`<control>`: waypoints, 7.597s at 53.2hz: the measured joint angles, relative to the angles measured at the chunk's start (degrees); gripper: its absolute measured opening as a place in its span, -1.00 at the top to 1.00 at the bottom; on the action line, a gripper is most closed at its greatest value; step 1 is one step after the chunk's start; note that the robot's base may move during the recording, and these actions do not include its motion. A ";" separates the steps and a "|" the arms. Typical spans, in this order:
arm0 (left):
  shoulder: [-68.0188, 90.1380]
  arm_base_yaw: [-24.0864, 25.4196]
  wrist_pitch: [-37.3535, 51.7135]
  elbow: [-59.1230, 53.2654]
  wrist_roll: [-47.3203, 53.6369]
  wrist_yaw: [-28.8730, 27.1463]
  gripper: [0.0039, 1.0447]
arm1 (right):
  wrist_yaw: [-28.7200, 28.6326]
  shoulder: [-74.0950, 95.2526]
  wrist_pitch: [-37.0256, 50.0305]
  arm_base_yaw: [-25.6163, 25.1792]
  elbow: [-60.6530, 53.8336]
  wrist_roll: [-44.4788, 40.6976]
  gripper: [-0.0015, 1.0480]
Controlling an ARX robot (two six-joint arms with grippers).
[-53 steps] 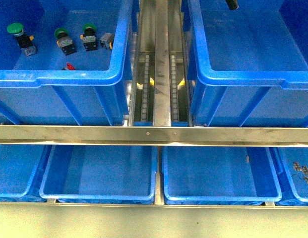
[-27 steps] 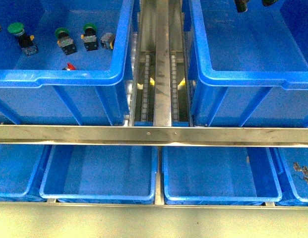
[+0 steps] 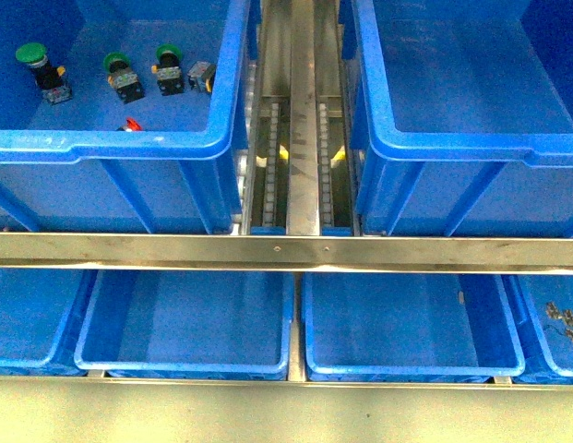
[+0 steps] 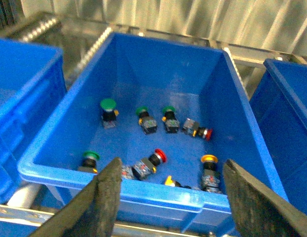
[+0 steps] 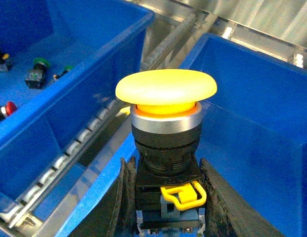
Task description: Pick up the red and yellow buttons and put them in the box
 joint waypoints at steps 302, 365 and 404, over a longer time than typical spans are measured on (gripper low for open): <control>-44.98 3.02 -37.75 -7.37 3.28 1.73 -0.86 | 9.11 -49.48 3.67 -11.67 -43.91 14.84 0.93; -44.98 3.04 -37.75 -7.37 3.30 1.73 -0.86 | 3.10 -82.68 -30.05 -17.88 -43.93 14.80 0.93; -44.98 3.02 -37.75 -7.37 3.30 1.73 -0.86 | 3.10 -87.60 -33.48 -17.92 -43.93 14.78 0.39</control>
